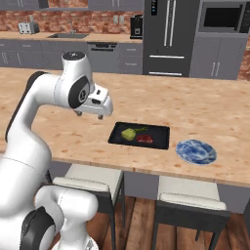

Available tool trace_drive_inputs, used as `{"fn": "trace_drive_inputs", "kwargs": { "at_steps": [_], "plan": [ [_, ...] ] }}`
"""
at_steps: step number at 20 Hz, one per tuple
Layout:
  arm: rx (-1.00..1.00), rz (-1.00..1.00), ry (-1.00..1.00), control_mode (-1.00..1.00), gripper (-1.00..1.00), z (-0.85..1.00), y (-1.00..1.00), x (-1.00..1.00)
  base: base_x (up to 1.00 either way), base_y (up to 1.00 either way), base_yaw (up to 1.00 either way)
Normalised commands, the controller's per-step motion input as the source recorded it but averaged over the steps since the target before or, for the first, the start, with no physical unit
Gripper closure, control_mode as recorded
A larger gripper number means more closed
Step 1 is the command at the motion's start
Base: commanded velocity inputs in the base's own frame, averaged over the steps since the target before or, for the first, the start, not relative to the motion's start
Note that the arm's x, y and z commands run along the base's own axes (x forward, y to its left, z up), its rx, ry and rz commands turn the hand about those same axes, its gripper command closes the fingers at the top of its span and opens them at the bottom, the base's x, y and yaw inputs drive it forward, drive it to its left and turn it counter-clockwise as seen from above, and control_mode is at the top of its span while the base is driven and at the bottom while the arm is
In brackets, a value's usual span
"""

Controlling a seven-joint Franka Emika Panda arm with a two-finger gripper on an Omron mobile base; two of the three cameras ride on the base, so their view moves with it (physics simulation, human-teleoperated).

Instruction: Create a steak meal by picking up the steak and asparagus from the tray and placing them on the plate. Leave the pear on the tray.

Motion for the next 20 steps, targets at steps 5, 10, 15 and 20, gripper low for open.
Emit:
{"fn": "trace_drive_inputs", "kwargs": {
  "at_steps": [5,10,15,20],
  "plan": [
    [0.00,-0.17,0.00,-1.00,-1.00,-0.33,-0.50,0.19,0.00,0.00,0.00],
    [0.02,-0.02,0.00,-1.00,-1.00,-0.31,-0.38,0.44,0.00,0.00,0.00],
    [0.01,-0.06,0.00,-1.00,-1.00,-0.25,-0.29,0.45,0.00,0.00,0.00],
    [0.04,-0.13,0.00,-1.00,-1.00,-0.18,-0.07,0.45,0.00,0.00,0.00]
  ]
}}
